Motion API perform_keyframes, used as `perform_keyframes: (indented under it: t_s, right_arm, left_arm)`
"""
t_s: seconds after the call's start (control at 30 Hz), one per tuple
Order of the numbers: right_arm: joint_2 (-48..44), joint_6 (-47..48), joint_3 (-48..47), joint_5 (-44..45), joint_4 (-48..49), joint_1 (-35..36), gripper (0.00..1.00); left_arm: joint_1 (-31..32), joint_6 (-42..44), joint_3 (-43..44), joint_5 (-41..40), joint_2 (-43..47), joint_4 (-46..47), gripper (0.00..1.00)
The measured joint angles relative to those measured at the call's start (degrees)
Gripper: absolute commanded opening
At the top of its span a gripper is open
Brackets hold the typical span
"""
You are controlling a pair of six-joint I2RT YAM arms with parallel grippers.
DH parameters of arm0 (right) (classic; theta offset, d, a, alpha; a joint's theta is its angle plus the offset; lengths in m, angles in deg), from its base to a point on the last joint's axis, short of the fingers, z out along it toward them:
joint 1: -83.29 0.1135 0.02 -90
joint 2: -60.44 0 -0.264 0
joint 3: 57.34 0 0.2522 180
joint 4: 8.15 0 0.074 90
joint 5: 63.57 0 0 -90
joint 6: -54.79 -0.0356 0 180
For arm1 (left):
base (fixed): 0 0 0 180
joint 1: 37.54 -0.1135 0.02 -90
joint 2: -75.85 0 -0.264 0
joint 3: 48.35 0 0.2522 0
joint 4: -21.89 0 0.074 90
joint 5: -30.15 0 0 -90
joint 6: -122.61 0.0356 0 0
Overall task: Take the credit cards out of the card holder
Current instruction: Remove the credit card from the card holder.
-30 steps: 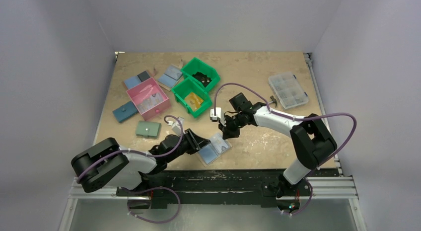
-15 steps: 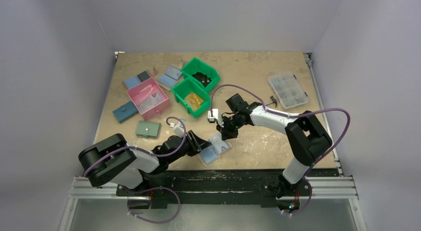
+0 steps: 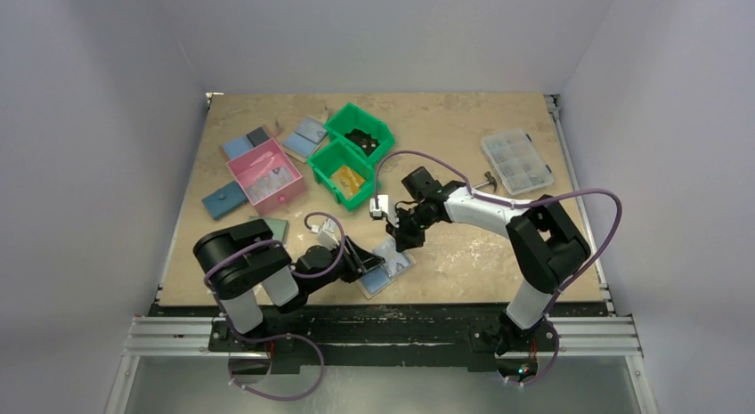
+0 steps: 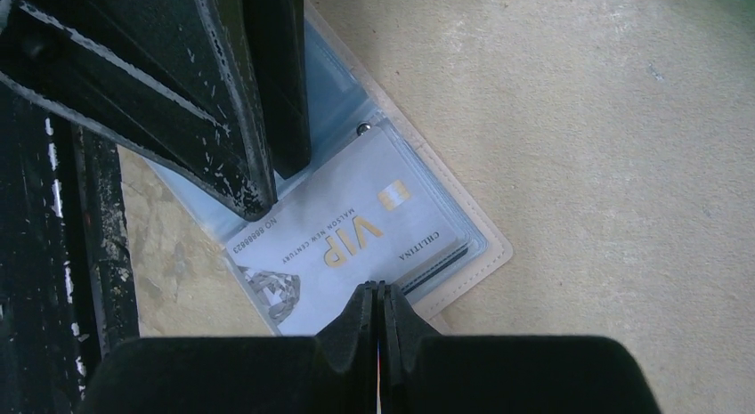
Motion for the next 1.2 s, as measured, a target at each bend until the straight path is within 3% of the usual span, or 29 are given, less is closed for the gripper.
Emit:
perform_keyframes:
  t_s: [0.23, 0.37, 0.63, 0.87, 1.2]
  right_arm:
    - [0.48, 0.68, -0.90, -0.61, -1.51, 0.66, 0.00]
    - [1.29, 1.36, -1.95, -0.70, -2.80, 1.25, 0.00]
    - [2.82, 2.86, -3.89, -1.31, -4.96, 2.10, 0.00]
    - [2.91, 3.63, -4.33, -1.90, -5.70, 2.08, 0.03]
    - [2.91, 0.55, -4.42, -0.90, -5.64, 2.10, 0.13]
  left_arm:
    - [-0.02, -5.14, -0.02, 0.24, -7.26, 9.38, 0.34]
    - [-0.02, -7.87, -0.42, -0.07, -10.40, 12.66, 0.18]
    - [0.00, -11.98, -1.77, -0.68, -16.28, 17.86, 0.01]
    - [0.00, -13.09, -2.19, -0.48, -16.68, 17.99, 0.00]
    - [0.02, -4.85, -4.76, -1.66, -8.22, 12.63, 0.00]
